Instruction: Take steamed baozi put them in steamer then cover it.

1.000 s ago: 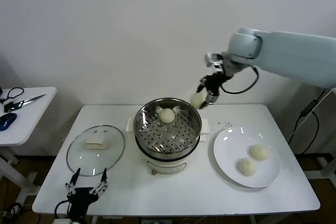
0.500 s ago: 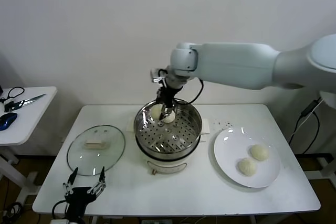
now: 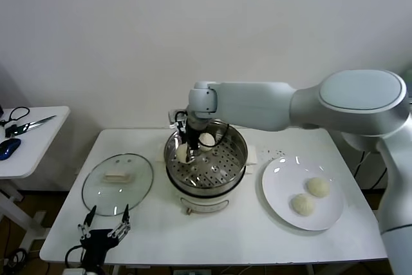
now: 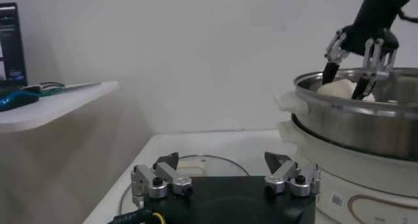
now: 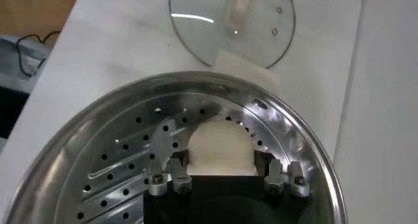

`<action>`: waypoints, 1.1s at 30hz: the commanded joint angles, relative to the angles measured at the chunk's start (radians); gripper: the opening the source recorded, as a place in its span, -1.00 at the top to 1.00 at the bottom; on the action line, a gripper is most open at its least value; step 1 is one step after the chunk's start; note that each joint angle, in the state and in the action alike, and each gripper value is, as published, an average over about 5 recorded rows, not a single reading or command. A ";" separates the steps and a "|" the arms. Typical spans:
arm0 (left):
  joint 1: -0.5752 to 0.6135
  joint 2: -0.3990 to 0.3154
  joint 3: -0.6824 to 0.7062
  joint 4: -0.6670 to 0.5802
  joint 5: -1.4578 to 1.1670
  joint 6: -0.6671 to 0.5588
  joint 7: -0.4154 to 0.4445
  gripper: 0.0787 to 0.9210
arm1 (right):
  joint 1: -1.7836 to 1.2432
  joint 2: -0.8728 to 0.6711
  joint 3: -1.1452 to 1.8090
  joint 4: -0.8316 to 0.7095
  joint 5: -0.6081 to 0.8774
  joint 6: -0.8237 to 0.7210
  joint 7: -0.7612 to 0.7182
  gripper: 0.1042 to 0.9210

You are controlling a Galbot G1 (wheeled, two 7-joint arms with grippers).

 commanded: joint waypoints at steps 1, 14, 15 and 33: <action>0.001 0.001 0.000 0.000 0.000 0.001 0.000 -0.77 | -0.056 0.031 0.004 -0.040 -0.018 -0.007 0.020 -0.37; 0.000 -0.002 0.008 -0.003 0.005 0.005 0.000 -0.77 | 0.118 -0.159 0.028 0.089 -0.133 0.112 -0.109 -0.76; 0.001 -0.002 0.008 -0.004 0.005 0.005 0.000 -0.77 | 0.148 -0.207 0.028 0.118 -0.125 0.116 -0.125 -0.76; 0.004 -0.001 0.004 -0.020 0.009 0.006 0.006 -0.77 | 0.244 -1.010 -0.339 0.567 -0.335 0.111 -0.120 -0.76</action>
